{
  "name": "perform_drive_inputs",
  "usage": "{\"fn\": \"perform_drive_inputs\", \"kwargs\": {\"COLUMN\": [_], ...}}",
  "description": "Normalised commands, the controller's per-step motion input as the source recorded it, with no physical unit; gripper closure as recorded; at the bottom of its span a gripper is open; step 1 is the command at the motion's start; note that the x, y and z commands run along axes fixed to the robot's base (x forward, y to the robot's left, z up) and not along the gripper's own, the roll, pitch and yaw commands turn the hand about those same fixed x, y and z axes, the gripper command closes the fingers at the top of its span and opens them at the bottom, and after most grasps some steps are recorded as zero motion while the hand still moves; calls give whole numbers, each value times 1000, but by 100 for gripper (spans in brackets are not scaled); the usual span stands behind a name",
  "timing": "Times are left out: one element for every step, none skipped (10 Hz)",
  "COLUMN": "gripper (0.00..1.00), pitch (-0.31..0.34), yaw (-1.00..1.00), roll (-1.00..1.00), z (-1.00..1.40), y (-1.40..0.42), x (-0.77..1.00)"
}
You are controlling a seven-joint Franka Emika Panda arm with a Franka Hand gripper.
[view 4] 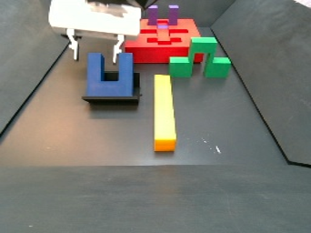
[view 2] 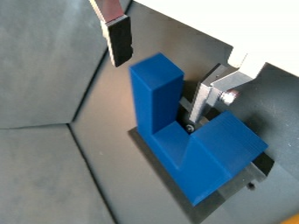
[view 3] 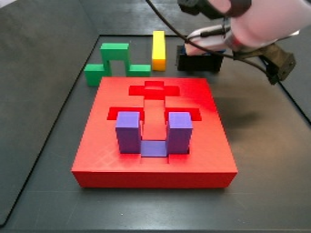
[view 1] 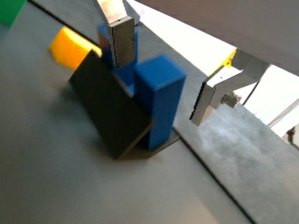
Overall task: Pick up the blue object. Move up. Place the blue object on the fixture. Regrasp the blue object. Move to above the board. Insert the blue object.
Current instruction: Regrasp the blue object.
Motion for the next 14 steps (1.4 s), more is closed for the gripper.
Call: {"fn": "perform_drive_inputs", "kwargs": {"gripper": [0, 0, 0, 0, 0, 0, 0, 0, 0, 0, 0, 0, 100, 100], "pitch": [14, 126, 186, 177, 140, 117, 137, 40, 0, 0, 0, 0, 0, 0], "yaw": [49, 0, 0, 0, 0, 0, 0, 0, 0, 0, 0, 0, 0, 0], "roll": [29, 111, 114, 137, 34, 40, 49, 0, 0, 97, 211, 169, 0, 0], "z": [-169, 0, 0, 0, 0, 0, -3, 0, -37, -109, 0, -3, 0, 0], "y": [49, 123, 140, 83, 9, 114, 197, 0, 0, -40, -66, -29, 0, 0], "x": [71, 89, 149, 109, 69, 54, 103, 11, 0, 0, 71, 49, 0, 0]}}
